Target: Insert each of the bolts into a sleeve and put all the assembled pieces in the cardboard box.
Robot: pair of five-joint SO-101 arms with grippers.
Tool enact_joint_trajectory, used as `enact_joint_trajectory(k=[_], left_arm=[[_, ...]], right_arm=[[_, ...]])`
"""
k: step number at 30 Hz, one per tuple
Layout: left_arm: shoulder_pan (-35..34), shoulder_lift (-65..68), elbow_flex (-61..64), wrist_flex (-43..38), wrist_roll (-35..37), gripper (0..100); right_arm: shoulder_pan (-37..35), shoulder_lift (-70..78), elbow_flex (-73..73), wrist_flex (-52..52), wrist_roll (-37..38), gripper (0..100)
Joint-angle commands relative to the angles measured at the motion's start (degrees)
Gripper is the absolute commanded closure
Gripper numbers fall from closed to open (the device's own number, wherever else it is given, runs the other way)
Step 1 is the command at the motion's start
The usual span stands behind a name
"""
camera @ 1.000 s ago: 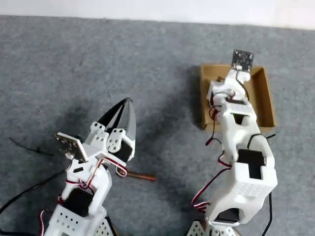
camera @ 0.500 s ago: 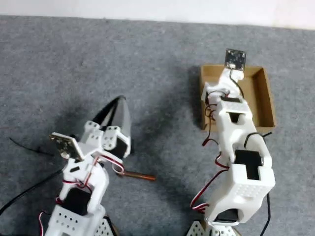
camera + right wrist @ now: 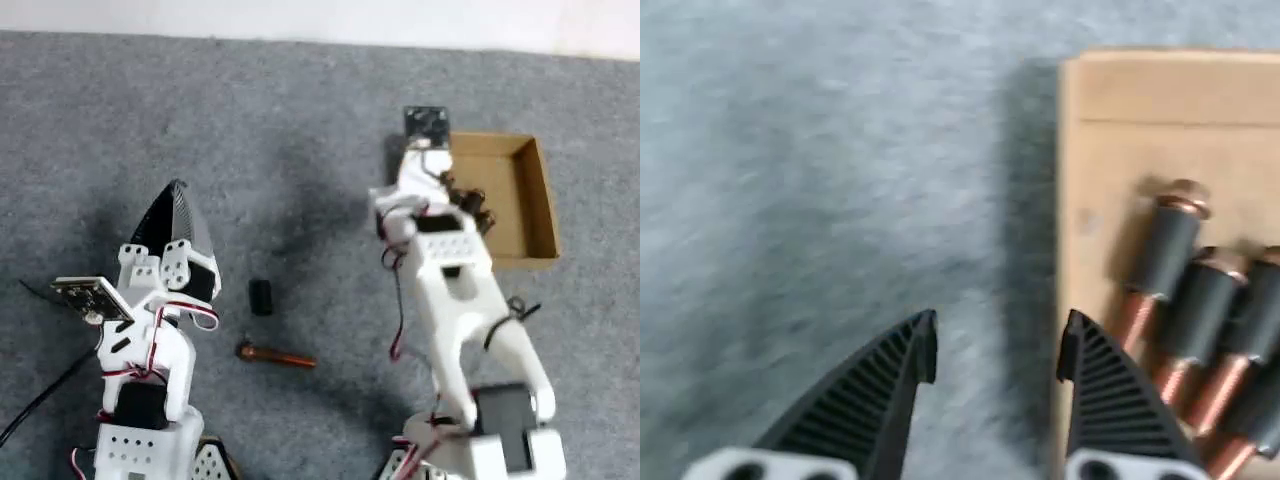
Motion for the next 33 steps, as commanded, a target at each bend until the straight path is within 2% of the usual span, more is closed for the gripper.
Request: enact_joint_trajectory(k=[1, 3, 6, 9, 14, 17, 24, 33], left_arm=[[0.04, -0.84, -0.57, -1.14, 0.44, 99], [-0.04, -0.84, -0.66, -1.14, 0.44, 99], [-0.66, -0.92, -1.19, -1.14, 0.44, 99], [-3.38, -0.92, -2.33, -1.14, 0.53, 99], [-7.6, -0.92, -3.12, -1.14, 0.62, 99], [-8.84, -0.92, -4.0, -1.14, 0.62, 99], [-8.75, -0.92, -3.82, -1.14, 0.62, 99], [-8.48, -0.92, -3.74, -1.14, 0.62, 99]], right_arm=[[-7.6, -11.56, 5.76, 0.48, -0.79, 81.8], [-14.46, -15.34, 9.45, 2.24, -1.49, 81.8], [-26.51, -16.84, 12.79, 6.99, -7.21, 81.8], [-31.69, -16.75, 13.23, 3.56, -7.56, 81.8], [-35.3, -16.04, 13.32, -0.04, -7.74, 81.8], [-36.97, -10.86, 12.97, -0.04, -7.74, 81.8], [-36.09, 7.34, 2.95, 0.66, -12.04, 81.8], [-35.47, 18.15, -5.49, 5.05, -12.13, 81.8]])
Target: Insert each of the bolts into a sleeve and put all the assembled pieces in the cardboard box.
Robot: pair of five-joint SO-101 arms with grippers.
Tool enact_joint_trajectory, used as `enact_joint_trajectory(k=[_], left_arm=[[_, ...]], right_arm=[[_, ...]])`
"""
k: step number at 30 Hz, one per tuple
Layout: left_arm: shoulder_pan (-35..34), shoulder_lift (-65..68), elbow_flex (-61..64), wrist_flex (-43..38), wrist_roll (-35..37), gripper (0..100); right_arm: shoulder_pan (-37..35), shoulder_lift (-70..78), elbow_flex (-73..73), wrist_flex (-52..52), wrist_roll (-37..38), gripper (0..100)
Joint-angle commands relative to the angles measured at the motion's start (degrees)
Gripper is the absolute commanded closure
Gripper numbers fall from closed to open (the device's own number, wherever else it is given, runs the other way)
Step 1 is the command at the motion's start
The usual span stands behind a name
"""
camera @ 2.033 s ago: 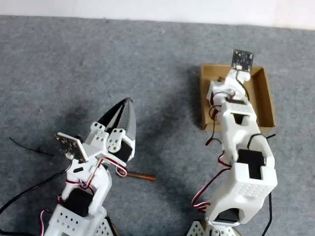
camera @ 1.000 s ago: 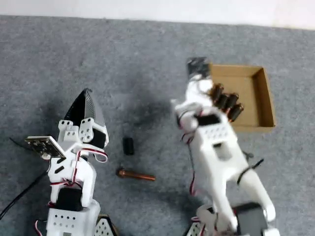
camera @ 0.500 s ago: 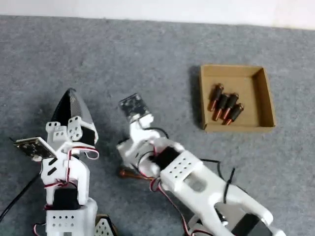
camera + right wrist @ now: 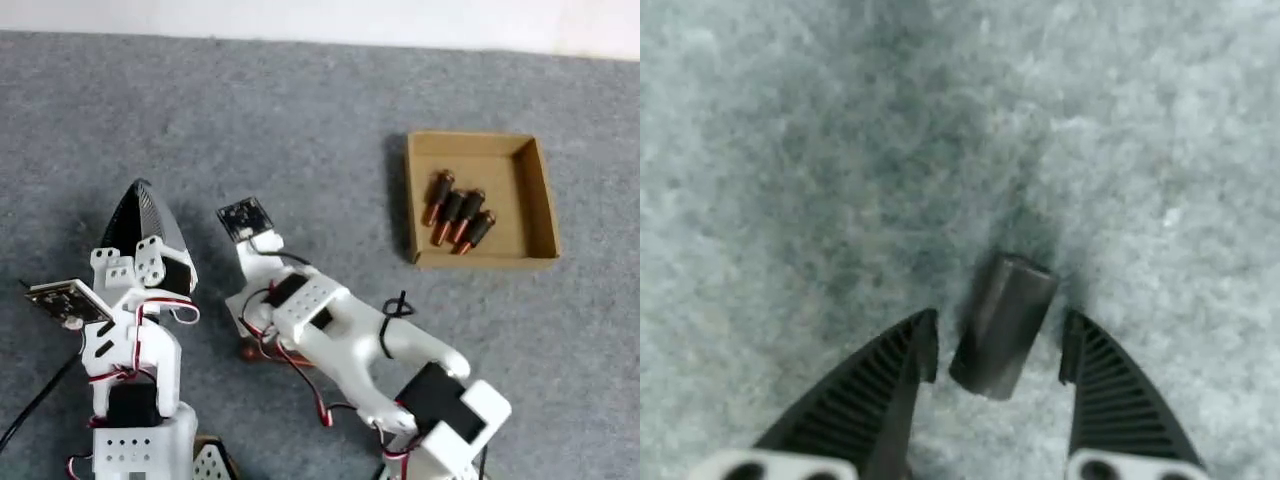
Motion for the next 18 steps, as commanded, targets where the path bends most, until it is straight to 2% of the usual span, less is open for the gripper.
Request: enact_joint_trajectory(k=[1, 9, 15, 18], left_arm=[[-0.4, -0.92, -3.03, -1.14, 0.62, 99], [-0.4, -0.92, -3.03, -1.14, 0.62, 99], [-0.4, -0.84, -3.03, -1.14, 0.62, 99], [-0.4, -0.84, -3.03, -1.14, 0.62, 99]], right_arm=[[1.1, 1.89, -3.21, 0.22, -0.44, 81.8], [2.24, 2.07, -3.12, 3.74, -0.44, 82.9], [5.14, 1.98, -3.3, 5.32, 0.09, 98.8], [6.9, 1.89, -3.3, 5.32, 0.09, 99.2]])
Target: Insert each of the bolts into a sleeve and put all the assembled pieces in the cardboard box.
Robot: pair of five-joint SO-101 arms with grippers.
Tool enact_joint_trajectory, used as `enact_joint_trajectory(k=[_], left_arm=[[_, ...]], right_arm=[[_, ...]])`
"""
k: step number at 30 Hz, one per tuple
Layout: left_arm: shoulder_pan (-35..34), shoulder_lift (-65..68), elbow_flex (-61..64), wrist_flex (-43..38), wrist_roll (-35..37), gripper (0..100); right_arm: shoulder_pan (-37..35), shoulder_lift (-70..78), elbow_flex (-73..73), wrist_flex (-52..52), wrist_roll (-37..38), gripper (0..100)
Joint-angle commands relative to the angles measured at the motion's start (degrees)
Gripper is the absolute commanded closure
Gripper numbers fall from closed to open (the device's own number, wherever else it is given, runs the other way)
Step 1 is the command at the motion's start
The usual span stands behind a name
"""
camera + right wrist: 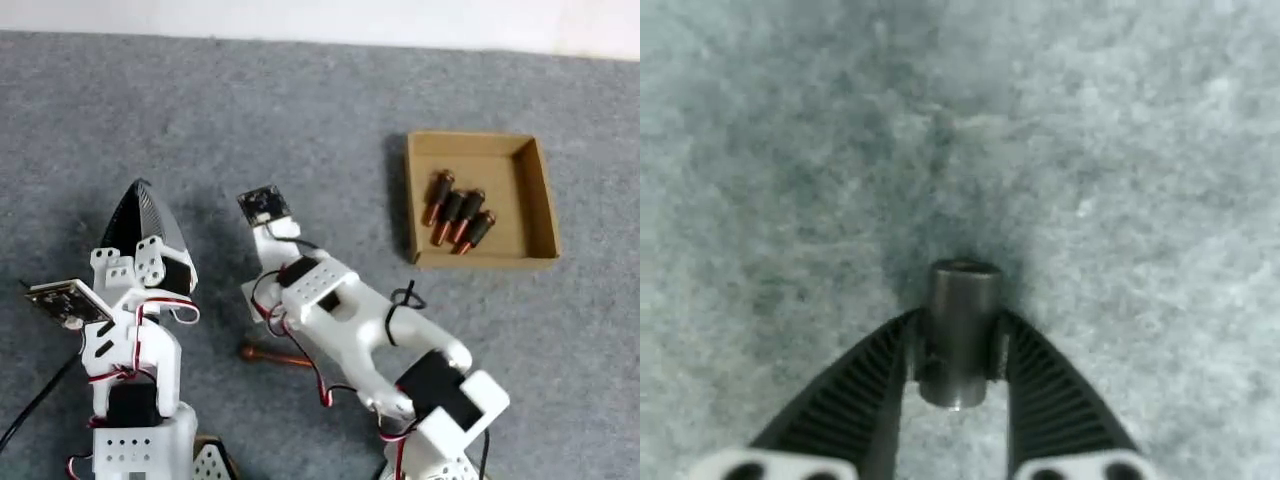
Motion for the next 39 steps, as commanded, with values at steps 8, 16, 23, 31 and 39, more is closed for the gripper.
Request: enact_joint_trajectory(k=[8, 16, 23, 31, 39], left_arm=[[-0.4, -0.84, -3.03, -1.05, 0.62, 99], [1.98, -0.66, -3.03, -0.97, 0.26, 99], [2.68, -0.57, -3.03, -0.88, -0.97, 99], [19.3, -0.57, -7.16, 11.96, -24.88, 99], [24.66, 0.4, -16.92, 30.24, -38.24, 99]], right_arm=[[6.29, -15.08, 0.04, 1.01, 1.93, 99.2], [18.42, -39.87, 14.9, 0.92, 15.38, 99.2], [28.44, -54.11, 27.3, 0.75, 16.44, 99.3], [34.15, -69.41, 36.53, 0.66, 16.53, 99.3], [34.24, -87.87, 48.48, 0.75, 20.66, 99.3]])
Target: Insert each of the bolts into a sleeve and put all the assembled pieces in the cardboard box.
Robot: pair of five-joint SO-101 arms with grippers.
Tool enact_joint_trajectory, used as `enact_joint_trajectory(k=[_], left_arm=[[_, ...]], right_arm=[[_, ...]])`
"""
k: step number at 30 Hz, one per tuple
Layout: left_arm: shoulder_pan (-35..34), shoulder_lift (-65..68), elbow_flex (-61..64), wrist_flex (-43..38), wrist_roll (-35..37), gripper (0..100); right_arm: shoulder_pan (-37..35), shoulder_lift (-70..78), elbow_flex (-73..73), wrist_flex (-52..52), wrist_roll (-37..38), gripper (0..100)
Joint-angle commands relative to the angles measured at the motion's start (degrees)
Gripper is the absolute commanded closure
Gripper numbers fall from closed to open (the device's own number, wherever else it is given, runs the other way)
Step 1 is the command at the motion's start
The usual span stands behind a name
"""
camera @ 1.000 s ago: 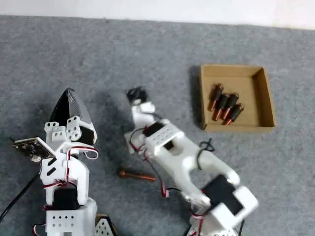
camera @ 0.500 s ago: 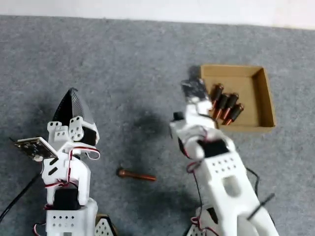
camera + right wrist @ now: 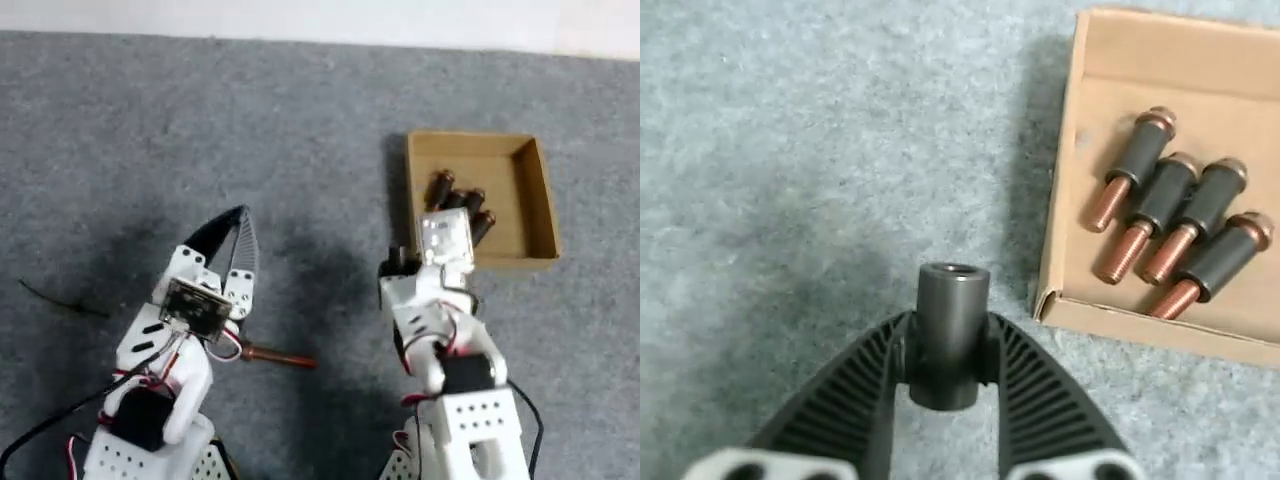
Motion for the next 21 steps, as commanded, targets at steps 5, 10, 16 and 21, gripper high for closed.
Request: enact_joint_trajectory(k=[5, 10, 16, 21], left_arm=[[5.41, 15.08, -14.29, 14.42, -13.45, 99], [13.14, 38.02, -24.31, 21.63, -19.96, 99], [17.45, 55.96, -31.6, 31.38, -31.03, 99], [17.71, 59.12, -34.24, 39.56, -37.89, 99]], right_arm=[[0.48, -17.45, 6.64, 0.13, 1.93, 99.3], [0.48, -23.52, 9.89, 0.22, 1.93, 99.3], [2.24, -25.63, 10.95, 0.04, 1.93, 99.3], [4.88, -25.8, 10.95, -0.13, 2.02, 99.3]])
